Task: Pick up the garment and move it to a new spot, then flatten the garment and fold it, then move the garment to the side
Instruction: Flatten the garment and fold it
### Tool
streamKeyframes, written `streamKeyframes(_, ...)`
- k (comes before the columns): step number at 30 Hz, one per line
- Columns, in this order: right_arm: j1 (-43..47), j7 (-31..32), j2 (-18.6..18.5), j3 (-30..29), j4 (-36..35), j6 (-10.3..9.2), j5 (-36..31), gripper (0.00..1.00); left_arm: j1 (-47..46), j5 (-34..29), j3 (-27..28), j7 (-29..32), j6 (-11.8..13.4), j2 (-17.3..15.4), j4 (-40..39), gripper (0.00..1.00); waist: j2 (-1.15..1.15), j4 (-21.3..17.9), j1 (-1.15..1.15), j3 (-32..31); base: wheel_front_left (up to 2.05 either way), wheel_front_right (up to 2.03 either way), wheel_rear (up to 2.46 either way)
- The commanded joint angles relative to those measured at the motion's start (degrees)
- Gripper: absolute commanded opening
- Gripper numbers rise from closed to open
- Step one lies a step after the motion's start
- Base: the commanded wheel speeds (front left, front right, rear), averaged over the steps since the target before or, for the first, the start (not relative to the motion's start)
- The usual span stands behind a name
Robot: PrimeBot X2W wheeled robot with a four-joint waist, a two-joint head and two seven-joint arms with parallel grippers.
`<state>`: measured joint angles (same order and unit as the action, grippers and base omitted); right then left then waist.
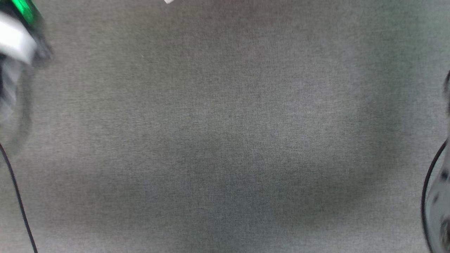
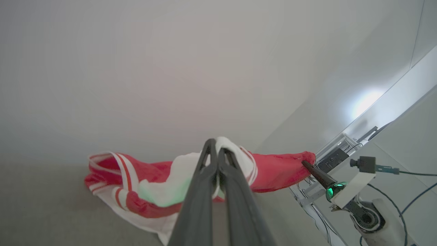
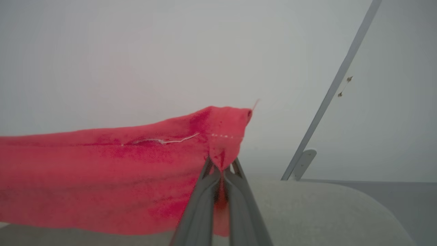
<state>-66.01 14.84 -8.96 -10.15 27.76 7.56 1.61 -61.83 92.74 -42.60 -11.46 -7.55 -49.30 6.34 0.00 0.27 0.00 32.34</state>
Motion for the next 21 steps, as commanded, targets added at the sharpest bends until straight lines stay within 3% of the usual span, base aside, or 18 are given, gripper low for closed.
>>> streamKeyframes(1, 5.2, 1.0, -1.1, 0.7, -1.7, -0.15, 1.9, 0.0, 5.5, -0.4, -0.7, -1.3, 0.1, -0.3, -2.7, 0.0, 0.0, 0.5, 0.0, -2.2, 0.0, 0.0, 0.0)
streamKeyframes(5, 15.0, 3.1, -1.6, 2.4, -6.4, -0.14, 5.7, 0.0, 15.9, -1.6, -1.6, -2.9, 0.1, -0.8, -6.4, 0.0, 0.0, 0.9, 0.0, -4.2, 0.0, 0.0, 0.0)
streamKeyframes(10, 31.5, 7.3, -1.6, 0.1, -19.5, -0.14, 11.9, 0.0, 29.7, -2.8, -1.4, -3.7, 0.1, -0.8, -14.0, 0.0, 0.0, 1.9, 0.0, -7.0, 0.0, 0.0, 0.0)
streamKeyframes(16, 49.4, 13.3, 0.0, -3.7, -35.5, -0.1, 16.0, 0.0, 43.4, -4.9, 4.2, -3.8, 0.1, 0.0, -20.8, 0.0, 0.0, 2.6, 0.0, -9.4, 0.0, 0.0, 0.0)
streamKeyframes(21, 61.2, 17.2, 2.0, -5.1, -44.8, -0.1, 18.0, 0.0, 52.9, -7.6, 7.1, -3.8, 0.1, -0.5, -25.4, 0.0, 0.0, 3.1, 0.0, -10.6, 0.0, 0.0, 0.0)
